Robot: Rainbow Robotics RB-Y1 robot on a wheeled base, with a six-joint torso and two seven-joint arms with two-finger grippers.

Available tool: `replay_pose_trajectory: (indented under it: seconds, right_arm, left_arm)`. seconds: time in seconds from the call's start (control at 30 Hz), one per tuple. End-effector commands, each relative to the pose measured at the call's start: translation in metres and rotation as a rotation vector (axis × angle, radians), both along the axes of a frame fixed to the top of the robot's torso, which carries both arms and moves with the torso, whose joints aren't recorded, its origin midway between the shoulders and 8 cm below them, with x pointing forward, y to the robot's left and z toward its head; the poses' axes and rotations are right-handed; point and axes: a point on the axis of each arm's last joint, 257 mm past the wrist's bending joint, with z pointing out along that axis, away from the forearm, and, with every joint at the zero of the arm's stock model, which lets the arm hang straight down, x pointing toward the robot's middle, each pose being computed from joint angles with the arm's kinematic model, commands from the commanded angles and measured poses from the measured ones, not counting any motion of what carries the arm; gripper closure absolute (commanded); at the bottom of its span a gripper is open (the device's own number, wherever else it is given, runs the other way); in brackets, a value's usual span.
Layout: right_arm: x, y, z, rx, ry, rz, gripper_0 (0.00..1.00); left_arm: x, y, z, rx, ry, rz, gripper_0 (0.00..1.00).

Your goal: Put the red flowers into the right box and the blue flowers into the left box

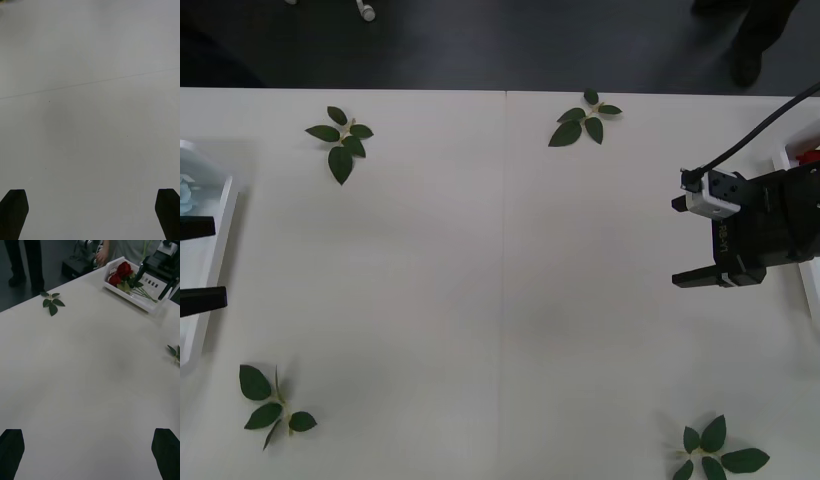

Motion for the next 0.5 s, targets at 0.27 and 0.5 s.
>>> replay_pose_trajectory:
  seconds: [0.27,0.5]
  right_arm:
    - [0.001,-0.006,0.004,-0.011,-0.015,-0.014,0.00]
    - [0.001,-0.006,0.004,-0.011,-0.015,-0.014,0.00]
  left_arm:
    - [0.035,-0.027,0.023,0.025,-0.134,-0.164,0.00]
    - [0.042,-0.047,0.027,0.049,-0.147,-0.219,0.00]
